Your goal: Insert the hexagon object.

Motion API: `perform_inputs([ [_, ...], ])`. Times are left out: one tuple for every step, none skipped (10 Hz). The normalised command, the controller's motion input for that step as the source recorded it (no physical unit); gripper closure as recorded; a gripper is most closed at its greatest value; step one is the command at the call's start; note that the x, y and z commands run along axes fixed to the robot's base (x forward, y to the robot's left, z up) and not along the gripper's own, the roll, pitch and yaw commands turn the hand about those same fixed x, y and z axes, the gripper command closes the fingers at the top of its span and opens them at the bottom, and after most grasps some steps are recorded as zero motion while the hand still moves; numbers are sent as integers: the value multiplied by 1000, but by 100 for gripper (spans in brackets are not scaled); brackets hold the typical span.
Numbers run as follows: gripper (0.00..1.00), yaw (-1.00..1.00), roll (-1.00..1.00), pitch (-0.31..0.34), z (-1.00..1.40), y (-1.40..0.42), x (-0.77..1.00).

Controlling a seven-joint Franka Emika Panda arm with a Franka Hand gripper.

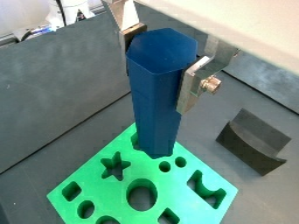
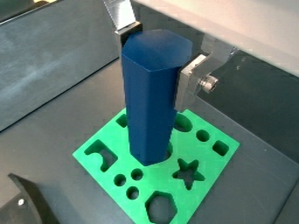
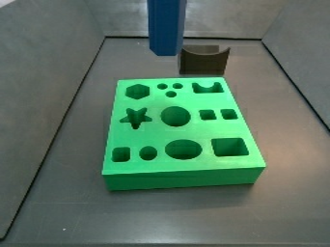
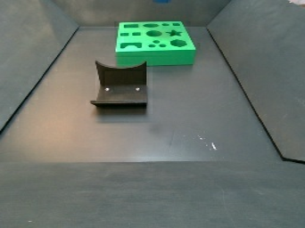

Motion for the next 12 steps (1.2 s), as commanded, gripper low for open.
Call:
perform_inputs([
  [100,-223,-500,-144,51,69,-194],
  [100,-114,-500,-167,123,140,-197],
  [100,-97,-500,-171,126,160,-203],
  [100,-86,-500,-156,0,340,-243],
  [100,-343,46,-174,-594,580,-509],
  [100,-823,56,-150,-657,169,-340],
  [100,-917,0,-120,-731,103,-291],
  [100,-1000,0,-89,-771,9,-140],
  [100,-1000,0,-41,-771,0,0],
  [100,-1000,0,-66,-654,0,-137],
  [100,-831,0,-31,-446,120,-320],
  [100,-720,0,0,-260,209,-380],
])
